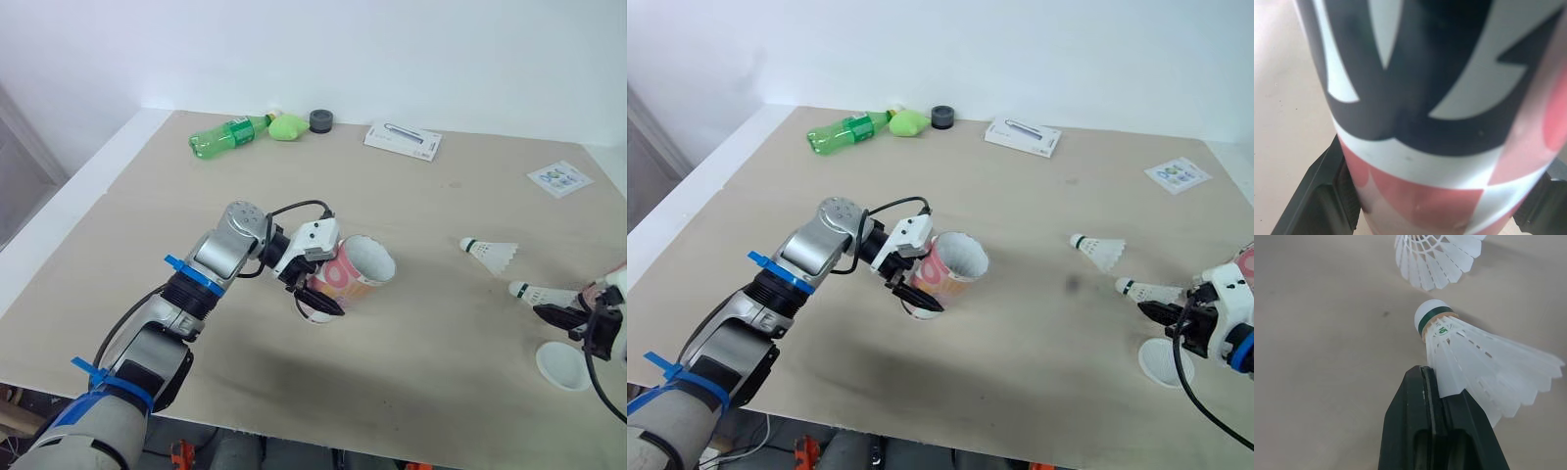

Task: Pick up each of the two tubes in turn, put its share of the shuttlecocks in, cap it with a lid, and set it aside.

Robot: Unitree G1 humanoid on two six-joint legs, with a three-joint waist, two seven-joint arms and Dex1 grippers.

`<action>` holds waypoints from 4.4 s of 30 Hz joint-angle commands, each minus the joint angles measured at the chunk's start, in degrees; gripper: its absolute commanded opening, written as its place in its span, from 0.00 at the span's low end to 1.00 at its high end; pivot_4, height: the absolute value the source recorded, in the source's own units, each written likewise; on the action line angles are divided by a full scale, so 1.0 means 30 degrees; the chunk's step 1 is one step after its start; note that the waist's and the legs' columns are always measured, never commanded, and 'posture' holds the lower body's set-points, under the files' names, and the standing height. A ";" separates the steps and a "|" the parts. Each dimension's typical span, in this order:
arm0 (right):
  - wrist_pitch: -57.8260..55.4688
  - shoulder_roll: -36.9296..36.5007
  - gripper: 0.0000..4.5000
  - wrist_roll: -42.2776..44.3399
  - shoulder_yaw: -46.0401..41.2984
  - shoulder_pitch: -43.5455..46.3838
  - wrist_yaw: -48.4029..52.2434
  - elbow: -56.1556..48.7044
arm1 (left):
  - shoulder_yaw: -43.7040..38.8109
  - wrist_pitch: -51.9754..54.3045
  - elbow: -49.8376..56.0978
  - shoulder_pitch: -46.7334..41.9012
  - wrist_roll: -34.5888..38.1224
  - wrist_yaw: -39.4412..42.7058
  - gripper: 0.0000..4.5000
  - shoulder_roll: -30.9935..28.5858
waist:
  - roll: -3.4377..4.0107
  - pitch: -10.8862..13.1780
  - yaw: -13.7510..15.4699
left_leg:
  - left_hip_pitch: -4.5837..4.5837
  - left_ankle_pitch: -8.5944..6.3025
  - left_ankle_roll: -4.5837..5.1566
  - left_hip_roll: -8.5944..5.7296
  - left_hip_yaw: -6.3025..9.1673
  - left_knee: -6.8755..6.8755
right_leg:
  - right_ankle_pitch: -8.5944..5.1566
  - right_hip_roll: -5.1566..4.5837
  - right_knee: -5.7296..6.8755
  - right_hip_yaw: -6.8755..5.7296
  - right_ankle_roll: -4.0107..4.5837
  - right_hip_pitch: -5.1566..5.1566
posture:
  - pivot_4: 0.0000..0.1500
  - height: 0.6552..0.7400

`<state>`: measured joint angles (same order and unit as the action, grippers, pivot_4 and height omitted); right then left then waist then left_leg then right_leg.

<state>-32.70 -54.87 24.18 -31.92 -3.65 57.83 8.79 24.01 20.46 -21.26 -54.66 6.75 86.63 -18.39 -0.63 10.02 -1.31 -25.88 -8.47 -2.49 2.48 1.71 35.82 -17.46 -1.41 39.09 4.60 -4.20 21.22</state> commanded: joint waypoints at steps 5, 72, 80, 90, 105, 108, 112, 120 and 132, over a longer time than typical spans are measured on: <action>-0.2293 -0.0548 0.03 0.3376 -0.2438 -0.0240 0.0777 -0.5501 | 0.0144 -0.0234 -0.0117 -0.0153 0.0023 -0.0013 0.74 0.0289 | 0.0039 -0.0010 0.0009 | -0.0006 0.0000 0.0000 -0.0003 -0.0001 -0.0002 | -0.0002 -0.0003 0.0000 0.0004 -0.0003 0.0003 | 1.00 0.77; 0.3190 0.1307 0.62 -0.2615 0.5421 0.8973 -0.1014 0.5249 | -0.0096 -0.0515 -0.0851 -0.0656 -0.0078 0.0065 0.74 -0.0163 | 0.0083 0.0005 -0.0316 | 0.0002 0.0048 0.0041 0.0014 -0.0050 -0.0011 | 0.0080 0.0021 0.0014 0.0053 0.0034 0.0040 | 1.00 0.77; 0.3764 0.2171 0.51 -0.3025 0.6994 1.1805 -0.0495 0.7288 | -0.0128 -0.0386 -0.0814 -0.0706 -0.0043 -0.0099 0.74 -0.0231 | 0.0095 0.0004 -0.0397 | 0.0007 0.0060 0.0023 0.0013 -0.0041 -0.0023 | 0.0090 0.0023 0.0015 0.0046 0.0040 0.0036 | 1.00 0.77; 0.2821 0.1734 0.02 -0.1567 0.6363 1.1098 0.0978 0.4962 | -0.0151 -0.0086 -0.0448 -0.0536 0.0045 -0.0187 0.74 -0.0387 | 0.0098 0.0006 -0.0433 | 0.0009 0.0060 0.0022 0.0013 -0.0048 -0.0030 | 0.0091 0.0024 0.0013 0.0053 0.0043 0.0038 | 1.00 0.77; 0.0105 -0.3873 0.02 0.2697 0.6889 1.0835 0.4551 -1.1468 | 0.0049 -0.0433 -0.0747 -0.0657 -0.0038 0.0044 0.74 -0.0328 | 0.0151 0.0074 -0.0420 | 0.0007 0.0059 0.0019 0.0025 -0.0037 -0.0048 | 0.0052 0.0021 0.0006 0.0038 0.0012 0.0049 | 1.00 0.77; 0.0594 -0.3861 0.02 0.2462 0.7856 1.1770 0.4961 -1.1365 | 0.0047 -0.0436 -0.0801 -0.0714 -0.0054 -0.0004 0.74 -0.0248 | 0.0138 0.0083 -0.0413 | -0.0003 0.0060 0.0018 0.0023 -0.0048 -0.0038 | 0.0056 0.0011 0.0005 0.0045 0.0011 0.0058 | 1.00 0.77; 0.1538 -0.3732 0.02 0.1644 0.9657 1.2802 0.5762 -1.1514 | 0.0041 -0.0387 -0.0649 -0.0611 -0.0035 -0.0005 0.74 -0.0262 | 0.0137 0.0083 -0.0400 | -0.0013 0.0059 0.0018 0.0022 -0.0041 -0.0058 | 0.0047 0.0011 0.0003 0.0038 0.0023 0.0068 | 1.00 0.77; 0.1963 -0.2070 0.30 -0.0316 1.3123 1.5948 0.5973 -1.0583 | -0.0012 -0.0414 -0.0802 -0.0685 -0.0049 -0.0067 0.74 -0.0162 | 0.0137 0.0085 -0.0406 | -0.0012 0.0062 0.0016 0.0026 -0.0036 -0.0058 | 0.0048 0.0014 0.0007 0.0029 0.0028 0.0079 | 1.00 0.77; -0.0797 -0.3404 0.79 0.4320 0.8551 1.5015 0.7302 -1.0590 | -0.0108 -0.0443 -0.0912 -0.0695 0.0008 -0.0162 0.74 -0.0120 | 0.0128 0.0093 -0.0183 | -0.0034 0.0062 0.0013 0.0024 -0.0019 -0.0059 | 0.0072 0.0011 0.0007 0.0009 0.0088 0.0081 | 1.00 0.77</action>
<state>-34.00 -64.04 34.91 -2.84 40.60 79.75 -23.08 24.12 19.05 -23.88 -56.29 6.95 86.42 -18.70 -0.24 10.30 -1.86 -25.97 -8.28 -2.45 2.57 1.68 35.65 -17.23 -1.37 39.11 4.60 -3.92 21.45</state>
